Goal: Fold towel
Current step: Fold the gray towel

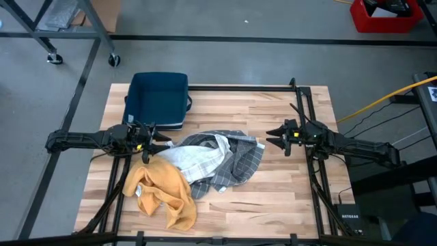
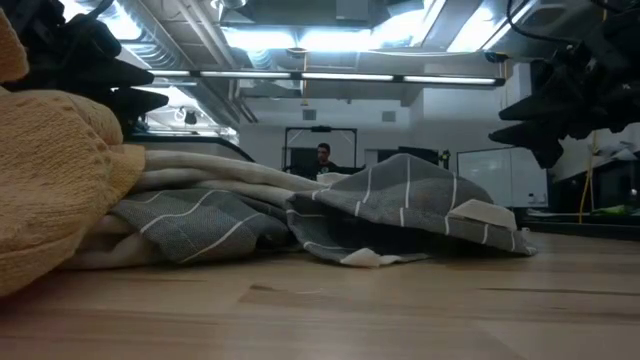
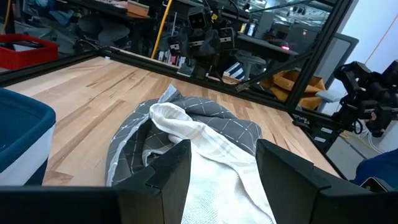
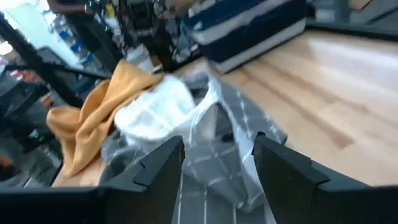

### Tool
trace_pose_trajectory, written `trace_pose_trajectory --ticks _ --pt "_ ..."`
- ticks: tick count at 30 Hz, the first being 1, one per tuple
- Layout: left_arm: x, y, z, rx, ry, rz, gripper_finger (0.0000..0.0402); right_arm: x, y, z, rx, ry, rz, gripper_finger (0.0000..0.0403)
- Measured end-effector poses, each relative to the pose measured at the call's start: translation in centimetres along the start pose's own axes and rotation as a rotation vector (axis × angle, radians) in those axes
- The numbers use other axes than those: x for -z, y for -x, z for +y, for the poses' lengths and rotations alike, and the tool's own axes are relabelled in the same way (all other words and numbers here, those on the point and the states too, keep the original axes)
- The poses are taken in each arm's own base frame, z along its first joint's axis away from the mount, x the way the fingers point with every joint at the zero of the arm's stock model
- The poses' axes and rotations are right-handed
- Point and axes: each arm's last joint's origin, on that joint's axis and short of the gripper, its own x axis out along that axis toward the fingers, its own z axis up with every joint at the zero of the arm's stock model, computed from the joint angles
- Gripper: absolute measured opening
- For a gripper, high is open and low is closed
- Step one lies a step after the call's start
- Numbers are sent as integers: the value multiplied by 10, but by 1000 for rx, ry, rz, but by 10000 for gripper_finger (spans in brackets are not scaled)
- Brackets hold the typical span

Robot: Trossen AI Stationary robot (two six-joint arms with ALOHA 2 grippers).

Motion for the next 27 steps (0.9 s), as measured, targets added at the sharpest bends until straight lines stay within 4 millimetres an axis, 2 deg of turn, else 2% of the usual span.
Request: trace_pose_trajectory --ticks 8,16,27 --pt "0 0 0 0 0 0 172 8 -9 -4 39 -30 167 202" --pt "0 0 0 0 0 1 172 24 -19 -13 124 -91 351 202" --pt "0 0 0 0 0 0 172 32 -24 -21 268 -87 407 202"
